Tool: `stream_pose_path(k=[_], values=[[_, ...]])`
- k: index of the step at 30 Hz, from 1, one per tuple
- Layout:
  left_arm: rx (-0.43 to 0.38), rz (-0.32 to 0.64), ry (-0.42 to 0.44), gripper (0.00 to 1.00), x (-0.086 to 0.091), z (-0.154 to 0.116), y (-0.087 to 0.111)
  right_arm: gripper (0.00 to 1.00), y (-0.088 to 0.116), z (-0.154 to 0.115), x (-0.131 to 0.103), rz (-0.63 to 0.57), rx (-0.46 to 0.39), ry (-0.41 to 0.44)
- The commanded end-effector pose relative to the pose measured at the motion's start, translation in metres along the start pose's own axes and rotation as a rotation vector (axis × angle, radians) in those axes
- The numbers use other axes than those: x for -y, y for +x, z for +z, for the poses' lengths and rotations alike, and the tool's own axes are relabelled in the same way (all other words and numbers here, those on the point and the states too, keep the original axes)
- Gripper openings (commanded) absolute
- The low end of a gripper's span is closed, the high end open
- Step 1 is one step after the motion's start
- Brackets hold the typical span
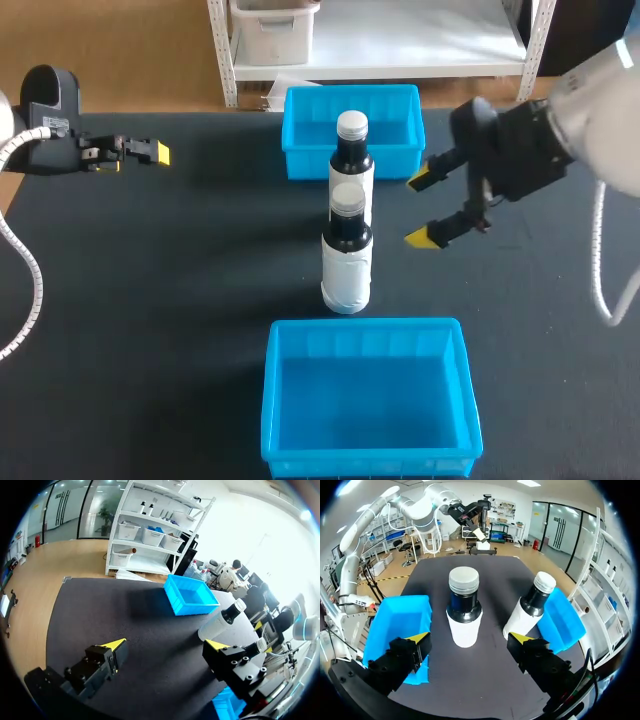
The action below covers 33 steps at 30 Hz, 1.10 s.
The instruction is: Pick up the bottle, and place it in the far bin if it is heavy, or in the near bin if it is light.
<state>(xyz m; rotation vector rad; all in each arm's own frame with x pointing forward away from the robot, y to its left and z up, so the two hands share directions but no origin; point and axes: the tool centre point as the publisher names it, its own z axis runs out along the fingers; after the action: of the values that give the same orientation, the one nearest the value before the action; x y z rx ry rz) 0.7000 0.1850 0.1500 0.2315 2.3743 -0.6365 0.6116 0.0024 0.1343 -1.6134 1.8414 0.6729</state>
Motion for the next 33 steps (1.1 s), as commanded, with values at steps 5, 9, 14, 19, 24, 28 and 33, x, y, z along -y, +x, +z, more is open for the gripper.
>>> stream_pose_path(k=[5, 9, 14, 19, 24, 28, 33], values=[[0.000, 0.000, 0.000, 1.00, 0.000, 0.000, 0.000, 1.00, -0.015, 0.034, 0.006, -0.014, 0.047, -0.101], [0.000, 0.000, 0.000, 1.00, 0.000, 0.000, 0.000, 1.00, -0.025, 0.047, 0.003, -0.021, 0.064, -0.131], [0.000, 0.000, 0.000, 1.00, 0.000, 0.000, 0.000, 1.00, -0.035, 0.057, -0.004, -0.030, 0.074, -0.149], [0.000, 0.000, 0.000, 1.00, 0.000, 0.000, 0.000, 1.00, -0.041, 0.066, -0.008, -0.027, 0.112, -0.165], [0.000, 0.000, 0.000, 1.00, 0.000, 0.000, 0.000, 1.00, -0.044, 0.070, -0.009, -0.023, 0.136, -0.169], [0.000, 0.000, 0.000, 1.00, 0.000, 0.000, 0.000, 1.00, -0.043, 0.070, -0.009, -0.009, 0.157, -0.163], [0.000, 0.000, 0.000, 1.00, 0.000, 0.000, 0.000, 1.00, -0.044, 0.072, -0.008, 0.002, 0.174, -0.162]])
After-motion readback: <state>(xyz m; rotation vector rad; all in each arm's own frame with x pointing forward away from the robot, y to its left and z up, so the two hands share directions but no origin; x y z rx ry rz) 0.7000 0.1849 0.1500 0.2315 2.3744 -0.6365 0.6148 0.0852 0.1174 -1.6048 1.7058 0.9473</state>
